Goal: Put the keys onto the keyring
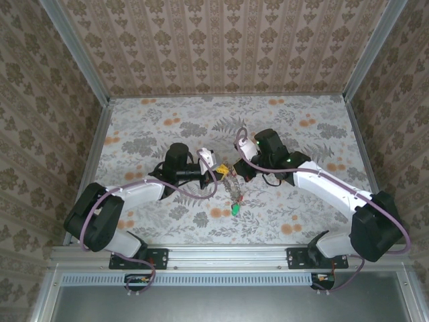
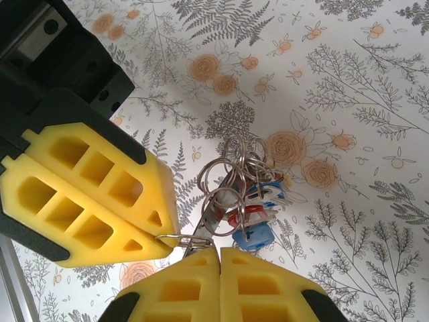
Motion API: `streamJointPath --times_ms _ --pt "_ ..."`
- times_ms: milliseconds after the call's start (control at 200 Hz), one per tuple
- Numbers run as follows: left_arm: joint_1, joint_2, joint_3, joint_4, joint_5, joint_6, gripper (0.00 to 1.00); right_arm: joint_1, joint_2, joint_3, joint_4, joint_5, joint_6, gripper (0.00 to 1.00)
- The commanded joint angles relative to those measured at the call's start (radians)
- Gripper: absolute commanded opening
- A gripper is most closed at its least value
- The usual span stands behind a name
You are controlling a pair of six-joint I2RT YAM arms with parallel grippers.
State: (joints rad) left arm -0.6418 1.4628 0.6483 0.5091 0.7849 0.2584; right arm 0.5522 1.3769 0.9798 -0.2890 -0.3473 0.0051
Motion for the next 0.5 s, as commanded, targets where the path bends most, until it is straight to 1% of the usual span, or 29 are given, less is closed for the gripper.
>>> streamJointPath --times_ms 0,115,410,495 --pt "-0.012 0.011 0.005 0.012 0.069 0.022 0.00 -0.026 0.042 0.039 -0.015 0.025 0.018 0.00" --pt "-0.012 0.024 -0.006 0.038 0.055 0.011 0.00 -0.025 0.036 0.028 0.012 0.004 0.024 0.00" --pt "-0.013 0.082 -0.061 0.188 0.001 -0.053 0.00 -0.024 0.021 0.027 0.009 0.056 0.006 0.00" --pt "-0.013 0.098 -0.075 0.227 -0.007 -0.068 0.00 -0.023 0.020 0.031 0.003 0.054 -0.003 0.00"
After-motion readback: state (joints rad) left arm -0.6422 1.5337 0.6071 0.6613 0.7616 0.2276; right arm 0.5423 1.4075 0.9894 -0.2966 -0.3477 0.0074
